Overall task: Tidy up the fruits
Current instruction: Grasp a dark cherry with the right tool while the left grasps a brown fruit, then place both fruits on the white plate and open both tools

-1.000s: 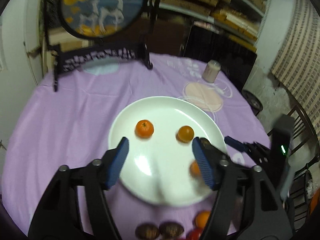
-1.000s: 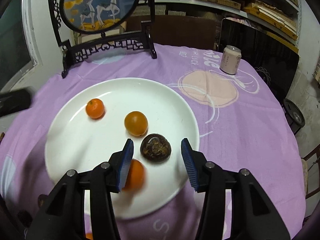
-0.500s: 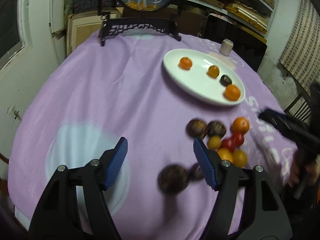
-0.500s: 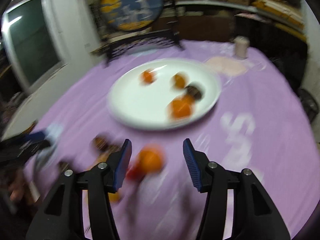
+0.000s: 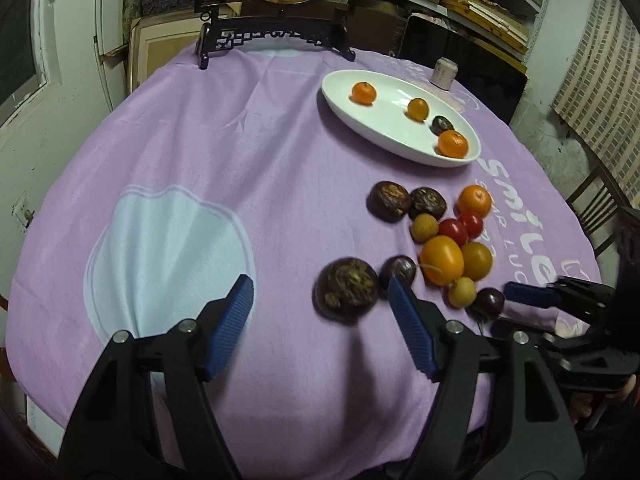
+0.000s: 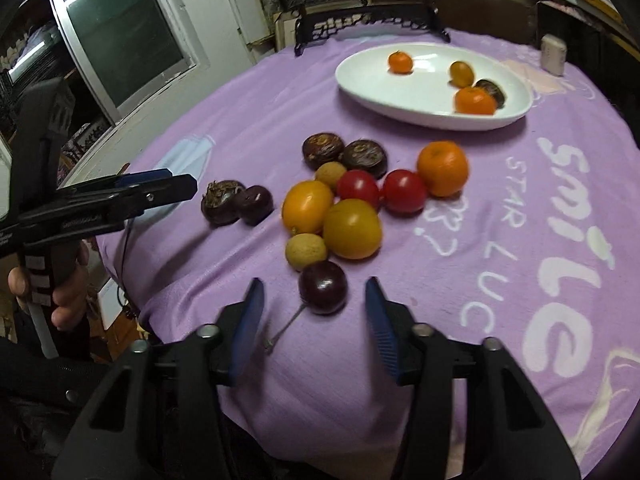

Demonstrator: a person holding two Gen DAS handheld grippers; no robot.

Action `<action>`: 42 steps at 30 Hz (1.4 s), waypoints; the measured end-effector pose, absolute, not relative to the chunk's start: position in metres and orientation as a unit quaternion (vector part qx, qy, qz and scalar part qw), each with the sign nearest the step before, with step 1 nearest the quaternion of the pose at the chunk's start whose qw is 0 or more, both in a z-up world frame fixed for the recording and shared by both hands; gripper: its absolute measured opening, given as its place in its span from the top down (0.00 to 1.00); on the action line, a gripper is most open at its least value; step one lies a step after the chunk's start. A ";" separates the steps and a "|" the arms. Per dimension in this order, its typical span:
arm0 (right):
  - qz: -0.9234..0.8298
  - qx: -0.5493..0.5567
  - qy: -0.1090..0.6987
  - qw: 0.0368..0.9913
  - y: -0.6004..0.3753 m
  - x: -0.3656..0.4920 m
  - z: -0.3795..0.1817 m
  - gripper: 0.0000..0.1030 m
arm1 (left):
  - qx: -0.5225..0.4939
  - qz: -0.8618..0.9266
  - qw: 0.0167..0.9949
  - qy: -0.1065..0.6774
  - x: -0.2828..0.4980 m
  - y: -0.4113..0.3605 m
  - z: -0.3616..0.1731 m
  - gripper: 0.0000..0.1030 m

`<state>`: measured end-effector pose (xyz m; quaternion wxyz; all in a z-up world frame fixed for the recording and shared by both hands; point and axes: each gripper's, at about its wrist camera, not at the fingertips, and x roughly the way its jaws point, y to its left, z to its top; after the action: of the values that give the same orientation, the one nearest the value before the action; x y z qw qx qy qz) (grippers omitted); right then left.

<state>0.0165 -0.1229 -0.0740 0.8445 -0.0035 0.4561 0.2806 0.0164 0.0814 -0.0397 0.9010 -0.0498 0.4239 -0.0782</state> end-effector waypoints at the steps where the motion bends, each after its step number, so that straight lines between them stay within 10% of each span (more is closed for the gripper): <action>1: 0.281 -0.005 0.462 0.841 -0.119 0.020 -0.079 0.57 | -0.048 -0.082 0.901 0.424 0.014 0.080 -0.040 0.30; 3: 0.270 -0.018 0.467 0.842 -0.115 0.021 -0.084 0.72 | -0.038 -0.088 0.899 0.427 0.010 0.074 -0.043 0.30; 13: 0.213 0.000 0.440 0.873 -0.147 0.016 -0.065 0.72 | -0.029 -0.090 0.884 0.458 0.025 0.063 -0.070 0.34; 22: 0.224 0.027 0.443 0.868 -0.156 0.014 -0.068 0.72 | 0.007 -0.085 0.897 0.434 0.032 0.048 -0.074 0.59; 42: 0.218 0.037 0.418 0.881 -0.171 0.032 -0.052 0.72 | 0.001 -0.141 0.907 0.396 0.034 0.025 -0.016 0.59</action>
<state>0.0317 -0.1705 -0.0520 0.8813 0.0365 0.4180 0.2176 0.0343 0.0249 -0.0162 0.9074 0.0012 0.3961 -0.1405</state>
